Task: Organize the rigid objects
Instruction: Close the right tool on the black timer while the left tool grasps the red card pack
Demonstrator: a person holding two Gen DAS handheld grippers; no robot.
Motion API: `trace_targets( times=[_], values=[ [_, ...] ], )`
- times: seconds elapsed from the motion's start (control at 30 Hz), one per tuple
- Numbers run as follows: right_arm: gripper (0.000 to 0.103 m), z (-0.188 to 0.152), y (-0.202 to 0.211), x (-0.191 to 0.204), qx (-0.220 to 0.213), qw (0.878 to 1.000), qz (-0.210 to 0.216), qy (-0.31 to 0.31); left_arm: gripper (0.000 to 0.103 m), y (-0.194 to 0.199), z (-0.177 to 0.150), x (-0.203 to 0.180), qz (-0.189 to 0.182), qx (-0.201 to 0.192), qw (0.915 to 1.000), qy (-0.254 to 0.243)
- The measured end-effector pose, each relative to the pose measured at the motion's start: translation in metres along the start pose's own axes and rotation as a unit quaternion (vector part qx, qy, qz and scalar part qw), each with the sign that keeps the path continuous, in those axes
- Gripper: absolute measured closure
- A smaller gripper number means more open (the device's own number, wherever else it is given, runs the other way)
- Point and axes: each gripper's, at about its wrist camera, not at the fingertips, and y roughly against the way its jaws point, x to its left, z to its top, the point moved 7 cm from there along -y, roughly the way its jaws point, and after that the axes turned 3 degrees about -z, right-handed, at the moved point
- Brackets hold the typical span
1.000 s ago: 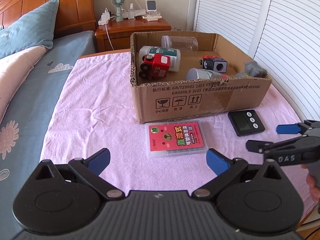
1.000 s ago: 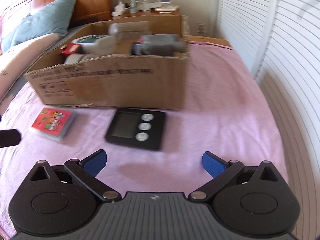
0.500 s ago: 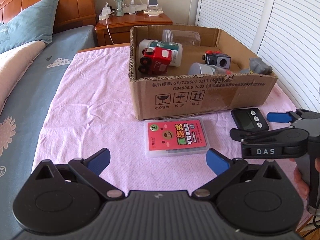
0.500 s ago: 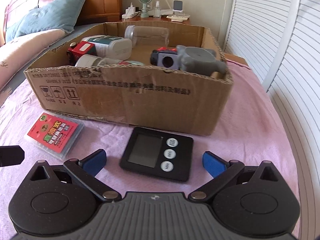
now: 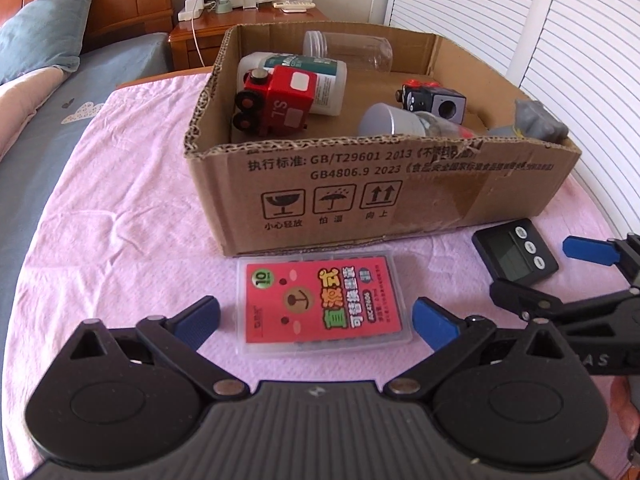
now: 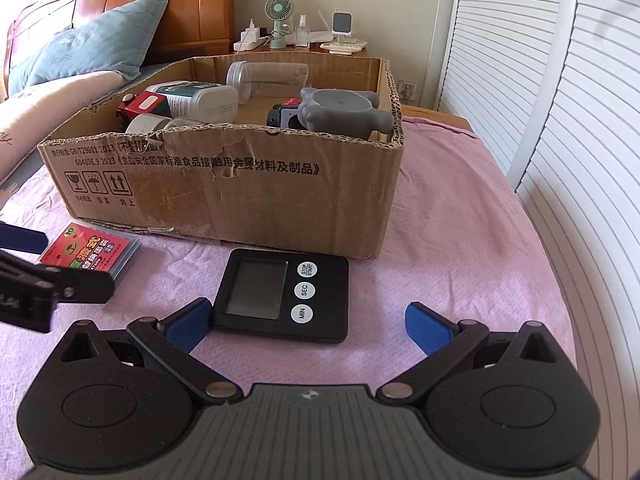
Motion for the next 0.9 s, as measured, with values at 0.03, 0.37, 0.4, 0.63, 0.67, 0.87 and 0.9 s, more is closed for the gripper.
trace_targets(
  times=[0.03, 0.37, 0.4, 0.63, 0.67, 0.87, 0.9],
  values=[
    [0.000, -0.001, 0.001, 0.000, 0.000, 1.000, 0.000, 0.000, 0.001, -0.002, 0.000, -0.001, 0.005, -0.003, 1.0000, -0.007],
    [0.000, 0.000, 0.001, 0.001, -0.002, 1.000, 0.002, 0.002, 0.000, 0.002, -0.006, 0.021, 0.018, -0.028, 0.9993, -0.016],
    [0.000, 0.000, 0.001, 0.001, -0.002, 1.000, 0.002, 0.002, 0.000, 0.003, -0.007, 0.021, 0.019, -0.031, 0.9992, -0.016],
    [0.000, 0.000, 0.001, 0.002, -0.005, 1.000, 0.000, 0.000, 0.000, 0.000, -0.004, 0.021, 0.029, -0.033, 0.9990, -0.005],
    [0.000, 0.000, 0.001, 0.002, -0.005, 1.000, -0.001, -0.001, 0.000, 0.000, -0.004, 0.021, 0.029, -0.032, 0.9991, -0.002],
    [0.000, 0.001, -0.001, 0.003, -0.002, 1.000, -0.003, -0.002, 0.001, 0.001, -0.005, 0.019, 0.038, -0.035, 0.9986, 0.010],
    [0.000, 0.002, -0.001, 0.004, -0.001, 1.000, -0.002, -0.001, 0.001, 0.001, -0.005, 0.018, 0.037, -0.035, 0.9987, 0.009]
  ],
)
